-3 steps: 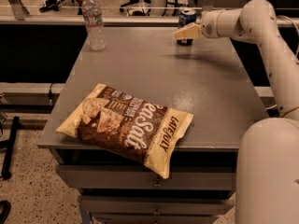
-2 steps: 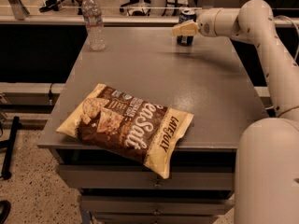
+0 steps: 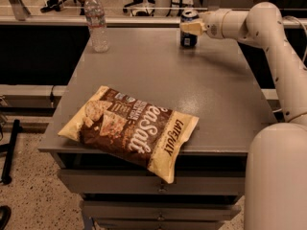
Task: Knock pepsi can over
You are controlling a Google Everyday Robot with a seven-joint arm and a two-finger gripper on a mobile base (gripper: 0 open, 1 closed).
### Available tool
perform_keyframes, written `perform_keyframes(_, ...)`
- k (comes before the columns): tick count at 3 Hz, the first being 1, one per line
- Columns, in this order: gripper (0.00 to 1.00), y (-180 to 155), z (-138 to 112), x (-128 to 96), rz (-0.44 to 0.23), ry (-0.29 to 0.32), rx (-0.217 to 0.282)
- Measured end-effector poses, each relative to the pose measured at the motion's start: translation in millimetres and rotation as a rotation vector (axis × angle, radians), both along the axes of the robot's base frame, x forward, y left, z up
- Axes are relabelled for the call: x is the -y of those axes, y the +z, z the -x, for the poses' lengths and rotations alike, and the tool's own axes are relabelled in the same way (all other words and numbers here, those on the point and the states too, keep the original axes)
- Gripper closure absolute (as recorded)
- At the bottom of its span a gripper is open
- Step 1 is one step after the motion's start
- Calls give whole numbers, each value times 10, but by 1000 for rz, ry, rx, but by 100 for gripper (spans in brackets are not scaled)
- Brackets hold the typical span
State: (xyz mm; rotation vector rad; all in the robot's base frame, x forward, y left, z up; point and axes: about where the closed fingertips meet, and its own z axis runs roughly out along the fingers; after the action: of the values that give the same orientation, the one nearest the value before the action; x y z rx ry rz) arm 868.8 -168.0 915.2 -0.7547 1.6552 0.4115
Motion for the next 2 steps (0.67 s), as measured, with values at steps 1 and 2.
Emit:
perform_keyframes(1,94,302,213,-38,17,58,25)
perform_keyframes(2,100,506,601,-93,67,175,16)
